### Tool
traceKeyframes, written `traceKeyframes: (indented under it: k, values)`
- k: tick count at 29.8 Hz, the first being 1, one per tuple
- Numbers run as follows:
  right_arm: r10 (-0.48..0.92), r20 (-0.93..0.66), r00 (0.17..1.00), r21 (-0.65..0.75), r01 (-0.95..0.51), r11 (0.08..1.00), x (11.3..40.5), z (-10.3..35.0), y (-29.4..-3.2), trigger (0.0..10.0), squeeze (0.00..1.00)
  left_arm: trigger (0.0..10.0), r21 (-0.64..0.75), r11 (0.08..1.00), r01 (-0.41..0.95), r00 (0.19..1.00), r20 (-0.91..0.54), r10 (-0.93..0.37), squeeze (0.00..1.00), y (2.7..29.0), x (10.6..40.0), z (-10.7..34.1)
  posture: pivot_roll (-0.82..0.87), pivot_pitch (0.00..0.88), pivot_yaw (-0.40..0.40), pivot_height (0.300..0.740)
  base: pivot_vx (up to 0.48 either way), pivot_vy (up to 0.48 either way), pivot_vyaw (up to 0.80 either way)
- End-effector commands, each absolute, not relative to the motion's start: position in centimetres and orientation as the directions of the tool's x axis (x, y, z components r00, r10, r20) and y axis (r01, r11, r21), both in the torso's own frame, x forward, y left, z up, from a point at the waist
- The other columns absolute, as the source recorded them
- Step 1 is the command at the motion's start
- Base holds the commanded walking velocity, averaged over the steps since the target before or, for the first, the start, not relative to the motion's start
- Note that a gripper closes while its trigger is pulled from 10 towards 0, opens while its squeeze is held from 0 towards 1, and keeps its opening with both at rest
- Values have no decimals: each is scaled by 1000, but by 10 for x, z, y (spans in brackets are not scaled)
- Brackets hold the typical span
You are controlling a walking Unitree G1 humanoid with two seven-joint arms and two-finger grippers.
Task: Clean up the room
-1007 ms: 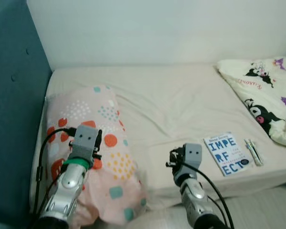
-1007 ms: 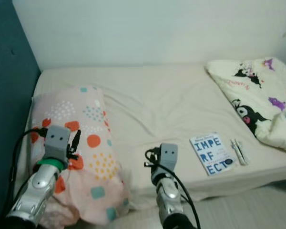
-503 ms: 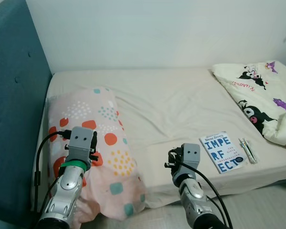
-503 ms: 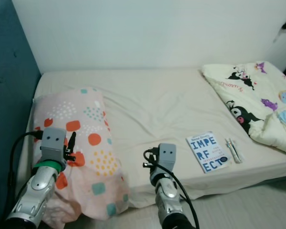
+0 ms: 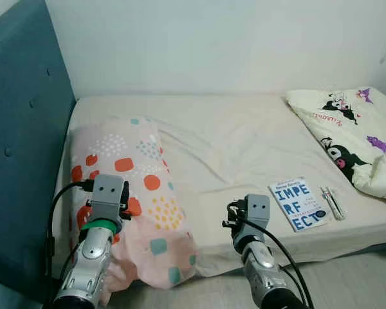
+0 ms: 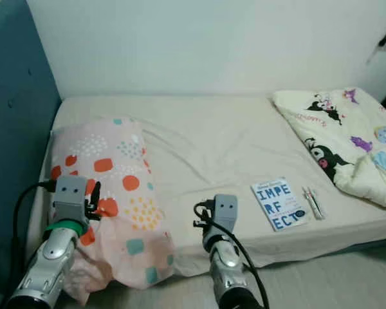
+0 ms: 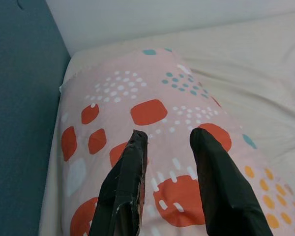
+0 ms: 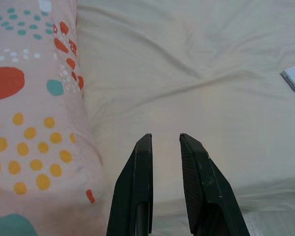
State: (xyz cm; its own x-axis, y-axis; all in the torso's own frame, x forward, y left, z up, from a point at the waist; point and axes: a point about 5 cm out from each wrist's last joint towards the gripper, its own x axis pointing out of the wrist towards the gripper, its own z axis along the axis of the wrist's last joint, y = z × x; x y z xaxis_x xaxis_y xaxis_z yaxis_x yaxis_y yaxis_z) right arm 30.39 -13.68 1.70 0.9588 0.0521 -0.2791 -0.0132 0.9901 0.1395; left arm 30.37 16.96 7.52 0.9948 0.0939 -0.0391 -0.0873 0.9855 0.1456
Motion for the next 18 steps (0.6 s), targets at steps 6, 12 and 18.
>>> traceKeyframes:
  k: [6,12,18]
  values:
    - [50,-311,949,135,-8,991,301,12,-137,10000,0,10000,148,985,-87,991,-86,100,0,170,302,65,63,0,-35,740,0,0,0]
    - [52,-325,944,118,-14,993,302,12,-136,10000,0,10000,148,984,-103,987,-110,120,0,173,302,62,68,0,-37,740,0,0,0]
    - [56,-329,943,114,-19,993,303,12,-134,10000,0,10000,136,989,-58,993,-92,71,0,165,303,65,68,0,-39,740,0,0,0]
